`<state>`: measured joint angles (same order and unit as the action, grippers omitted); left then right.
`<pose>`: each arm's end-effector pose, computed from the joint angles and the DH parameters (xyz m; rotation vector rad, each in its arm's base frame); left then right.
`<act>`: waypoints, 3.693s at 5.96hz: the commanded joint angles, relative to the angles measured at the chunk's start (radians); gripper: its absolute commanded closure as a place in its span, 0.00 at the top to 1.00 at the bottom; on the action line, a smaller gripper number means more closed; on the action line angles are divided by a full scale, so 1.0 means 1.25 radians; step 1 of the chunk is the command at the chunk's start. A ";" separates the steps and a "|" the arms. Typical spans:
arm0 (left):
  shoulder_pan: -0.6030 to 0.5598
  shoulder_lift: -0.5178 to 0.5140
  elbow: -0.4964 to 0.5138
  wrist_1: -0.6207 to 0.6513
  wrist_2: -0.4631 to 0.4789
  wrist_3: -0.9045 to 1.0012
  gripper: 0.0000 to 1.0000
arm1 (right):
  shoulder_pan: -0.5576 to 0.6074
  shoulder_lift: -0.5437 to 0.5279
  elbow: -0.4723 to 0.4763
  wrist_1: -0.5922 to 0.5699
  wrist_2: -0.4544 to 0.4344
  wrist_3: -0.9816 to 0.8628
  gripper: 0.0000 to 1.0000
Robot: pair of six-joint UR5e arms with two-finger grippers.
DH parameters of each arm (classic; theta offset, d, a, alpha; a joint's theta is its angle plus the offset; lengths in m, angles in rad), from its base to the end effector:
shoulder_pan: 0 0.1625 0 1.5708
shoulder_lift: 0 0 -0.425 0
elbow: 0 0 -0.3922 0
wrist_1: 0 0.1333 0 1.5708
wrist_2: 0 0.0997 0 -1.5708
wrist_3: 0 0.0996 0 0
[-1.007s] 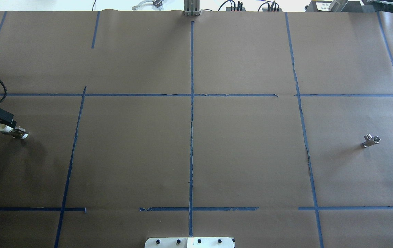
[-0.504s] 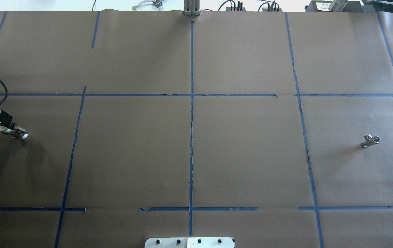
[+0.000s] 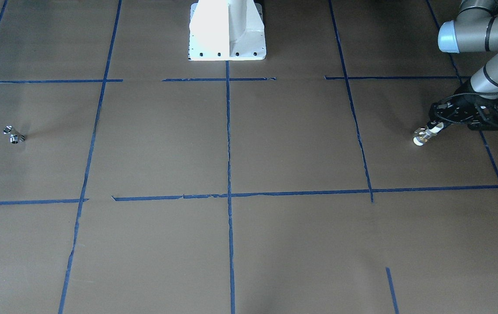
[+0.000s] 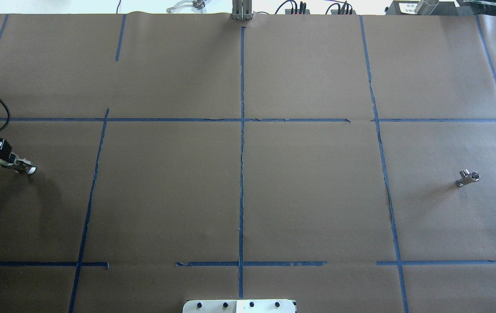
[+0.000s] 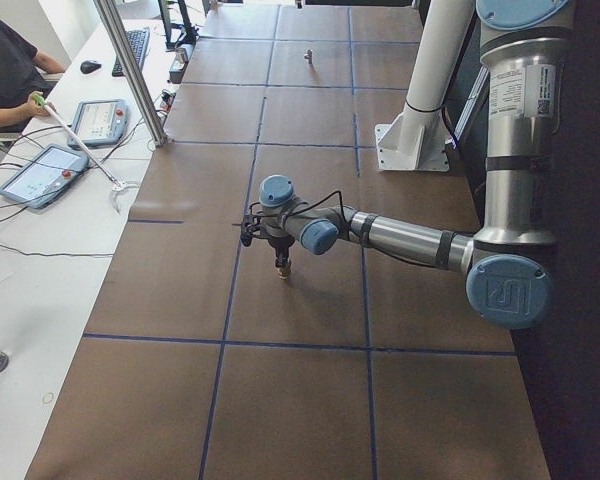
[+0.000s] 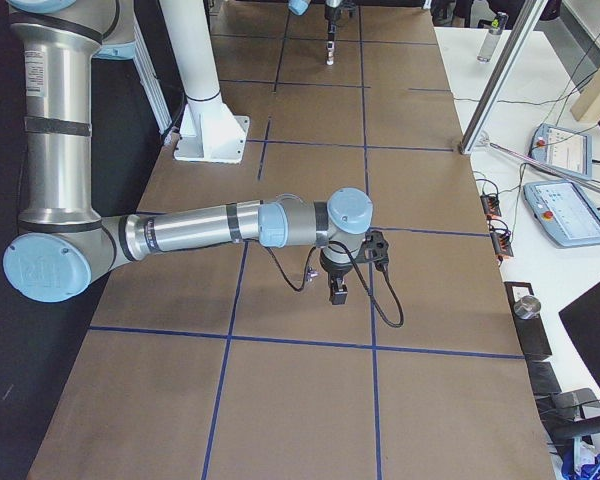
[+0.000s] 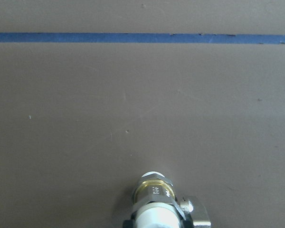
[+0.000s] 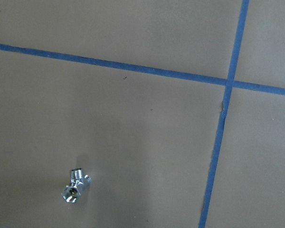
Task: Assemble PPR valve and pipe with both arms
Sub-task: 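Lower the left gripper onto the white pipe with brass fitting and grasp it, then carry the white pipe with the left gripper to the table center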
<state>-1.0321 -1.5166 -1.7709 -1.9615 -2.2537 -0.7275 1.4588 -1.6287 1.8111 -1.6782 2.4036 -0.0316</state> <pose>0.1910 -0.4569 0.5453 0.0213 0.8407 0.0056 0.0072 -0.4693 0.5750 0.0371 -0.8356 -0.1664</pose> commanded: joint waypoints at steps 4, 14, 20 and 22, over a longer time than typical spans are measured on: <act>0.085 -0.251 -0.179 0.386 0.019 -0.134 0.00 | 0.000 0.001 -0.001 -0.001 0.001 0.009 1.00; 0.390 -0.785 0.240 0.326 0.262 -0.548 0.00 | -0.001 0.001 0.002 -0.001 0.004 0.009 1.00; 0.396 -0.780 0.248 0.325 0.258 -0.548 0.11 | 0.000 0.000 -0.001 -0.001 0.004 0.009 1.00; 0.396 -0.780 0.246 0.324 0.258 -0.548 0.73 | 0.000 0.000 0.000 -0.001 0.004 0.011 1.00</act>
<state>-0.5369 -2.4913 -1.4614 -1.5565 -1.9312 -1.4128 1.4588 -1.6291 1.8111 -1.6797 2.4083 -0.0196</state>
